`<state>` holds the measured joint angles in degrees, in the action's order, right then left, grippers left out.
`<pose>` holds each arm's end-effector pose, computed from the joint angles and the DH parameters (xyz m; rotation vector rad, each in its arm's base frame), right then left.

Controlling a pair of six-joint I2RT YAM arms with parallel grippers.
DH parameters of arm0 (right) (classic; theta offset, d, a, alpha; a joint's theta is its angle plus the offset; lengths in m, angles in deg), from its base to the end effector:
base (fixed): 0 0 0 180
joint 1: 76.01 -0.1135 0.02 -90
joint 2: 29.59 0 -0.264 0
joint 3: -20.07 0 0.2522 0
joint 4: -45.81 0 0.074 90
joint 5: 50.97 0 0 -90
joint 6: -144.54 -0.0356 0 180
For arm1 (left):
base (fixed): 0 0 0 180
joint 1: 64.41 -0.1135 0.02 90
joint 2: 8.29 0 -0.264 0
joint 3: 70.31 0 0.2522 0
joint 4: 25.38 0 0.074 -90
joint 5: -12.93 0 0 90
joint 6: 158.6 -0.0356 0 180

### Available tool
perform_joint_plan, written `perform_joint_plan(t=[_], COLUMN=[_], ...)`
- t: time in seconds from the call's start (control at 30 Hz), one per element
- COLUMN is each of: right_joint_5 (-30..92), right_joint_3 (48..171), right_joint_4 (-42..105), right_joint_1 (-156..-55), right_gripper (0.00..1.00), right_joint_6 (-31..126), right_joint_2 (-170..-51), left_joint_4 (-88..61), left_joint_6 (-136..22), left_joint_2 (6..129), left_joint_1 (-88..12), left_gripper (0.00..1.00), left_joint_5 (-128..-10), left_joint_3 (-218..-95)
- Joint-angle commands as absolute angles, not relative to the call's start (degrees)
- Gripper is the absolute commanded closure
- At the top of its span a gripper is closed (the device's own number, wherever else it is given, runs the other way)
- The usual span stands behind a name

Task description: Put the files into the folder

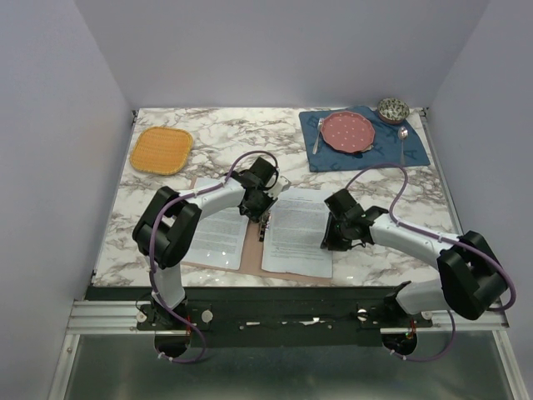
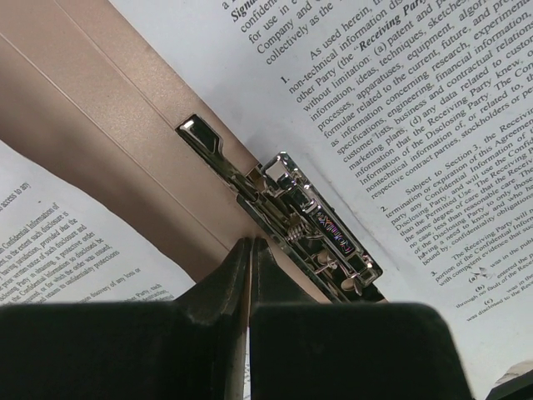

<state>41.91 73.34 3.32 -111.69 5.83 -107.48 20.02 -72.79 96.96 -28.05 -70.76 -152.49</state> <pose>0.1932 0.1365 0.1656 0.3311 2.7742 0.3279 0.2889 -0.2175 0.1676 0.9964 2.6126 -0.2954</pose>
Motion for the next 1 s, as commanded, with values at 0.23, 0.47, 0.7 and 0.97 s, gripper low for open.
perform_joint_plan(t=[0.23,0.47,0.7,0.97], right_joint_5=[42.8,46.9,48.8,47.7], right_joint_3=[76.6,77.5,71.7,69.3], right_joint_4=[3.1,-1.0,-0.8,0.6], right_joint_1=[-112.8,-112.8,-112.8,-112.8], right_gripper=[0.64,0.63,0.61,0.60], right_joint_6=[5.6,6.8,4.8,4.4], right_joint_2=[-106.6,-102.9,-101.7,-100.0], left_joint_4=[18.4,18.3,18.3,18.4], left_joint_6=[-72.0,-72.1,-72.3,-72.3], left_joint_2=[98.9,99.4,99.0,99.2], left_joint_1=[-27.3,-27.3,-27.4,-27.8], left_gripper=[0.92,0.93,0.93,0.93], left_joint_5=[-69.2,-69.9,-70.6,-71.2], left_joint_3=[-150.0,-149.3,-149.4,-149.5])
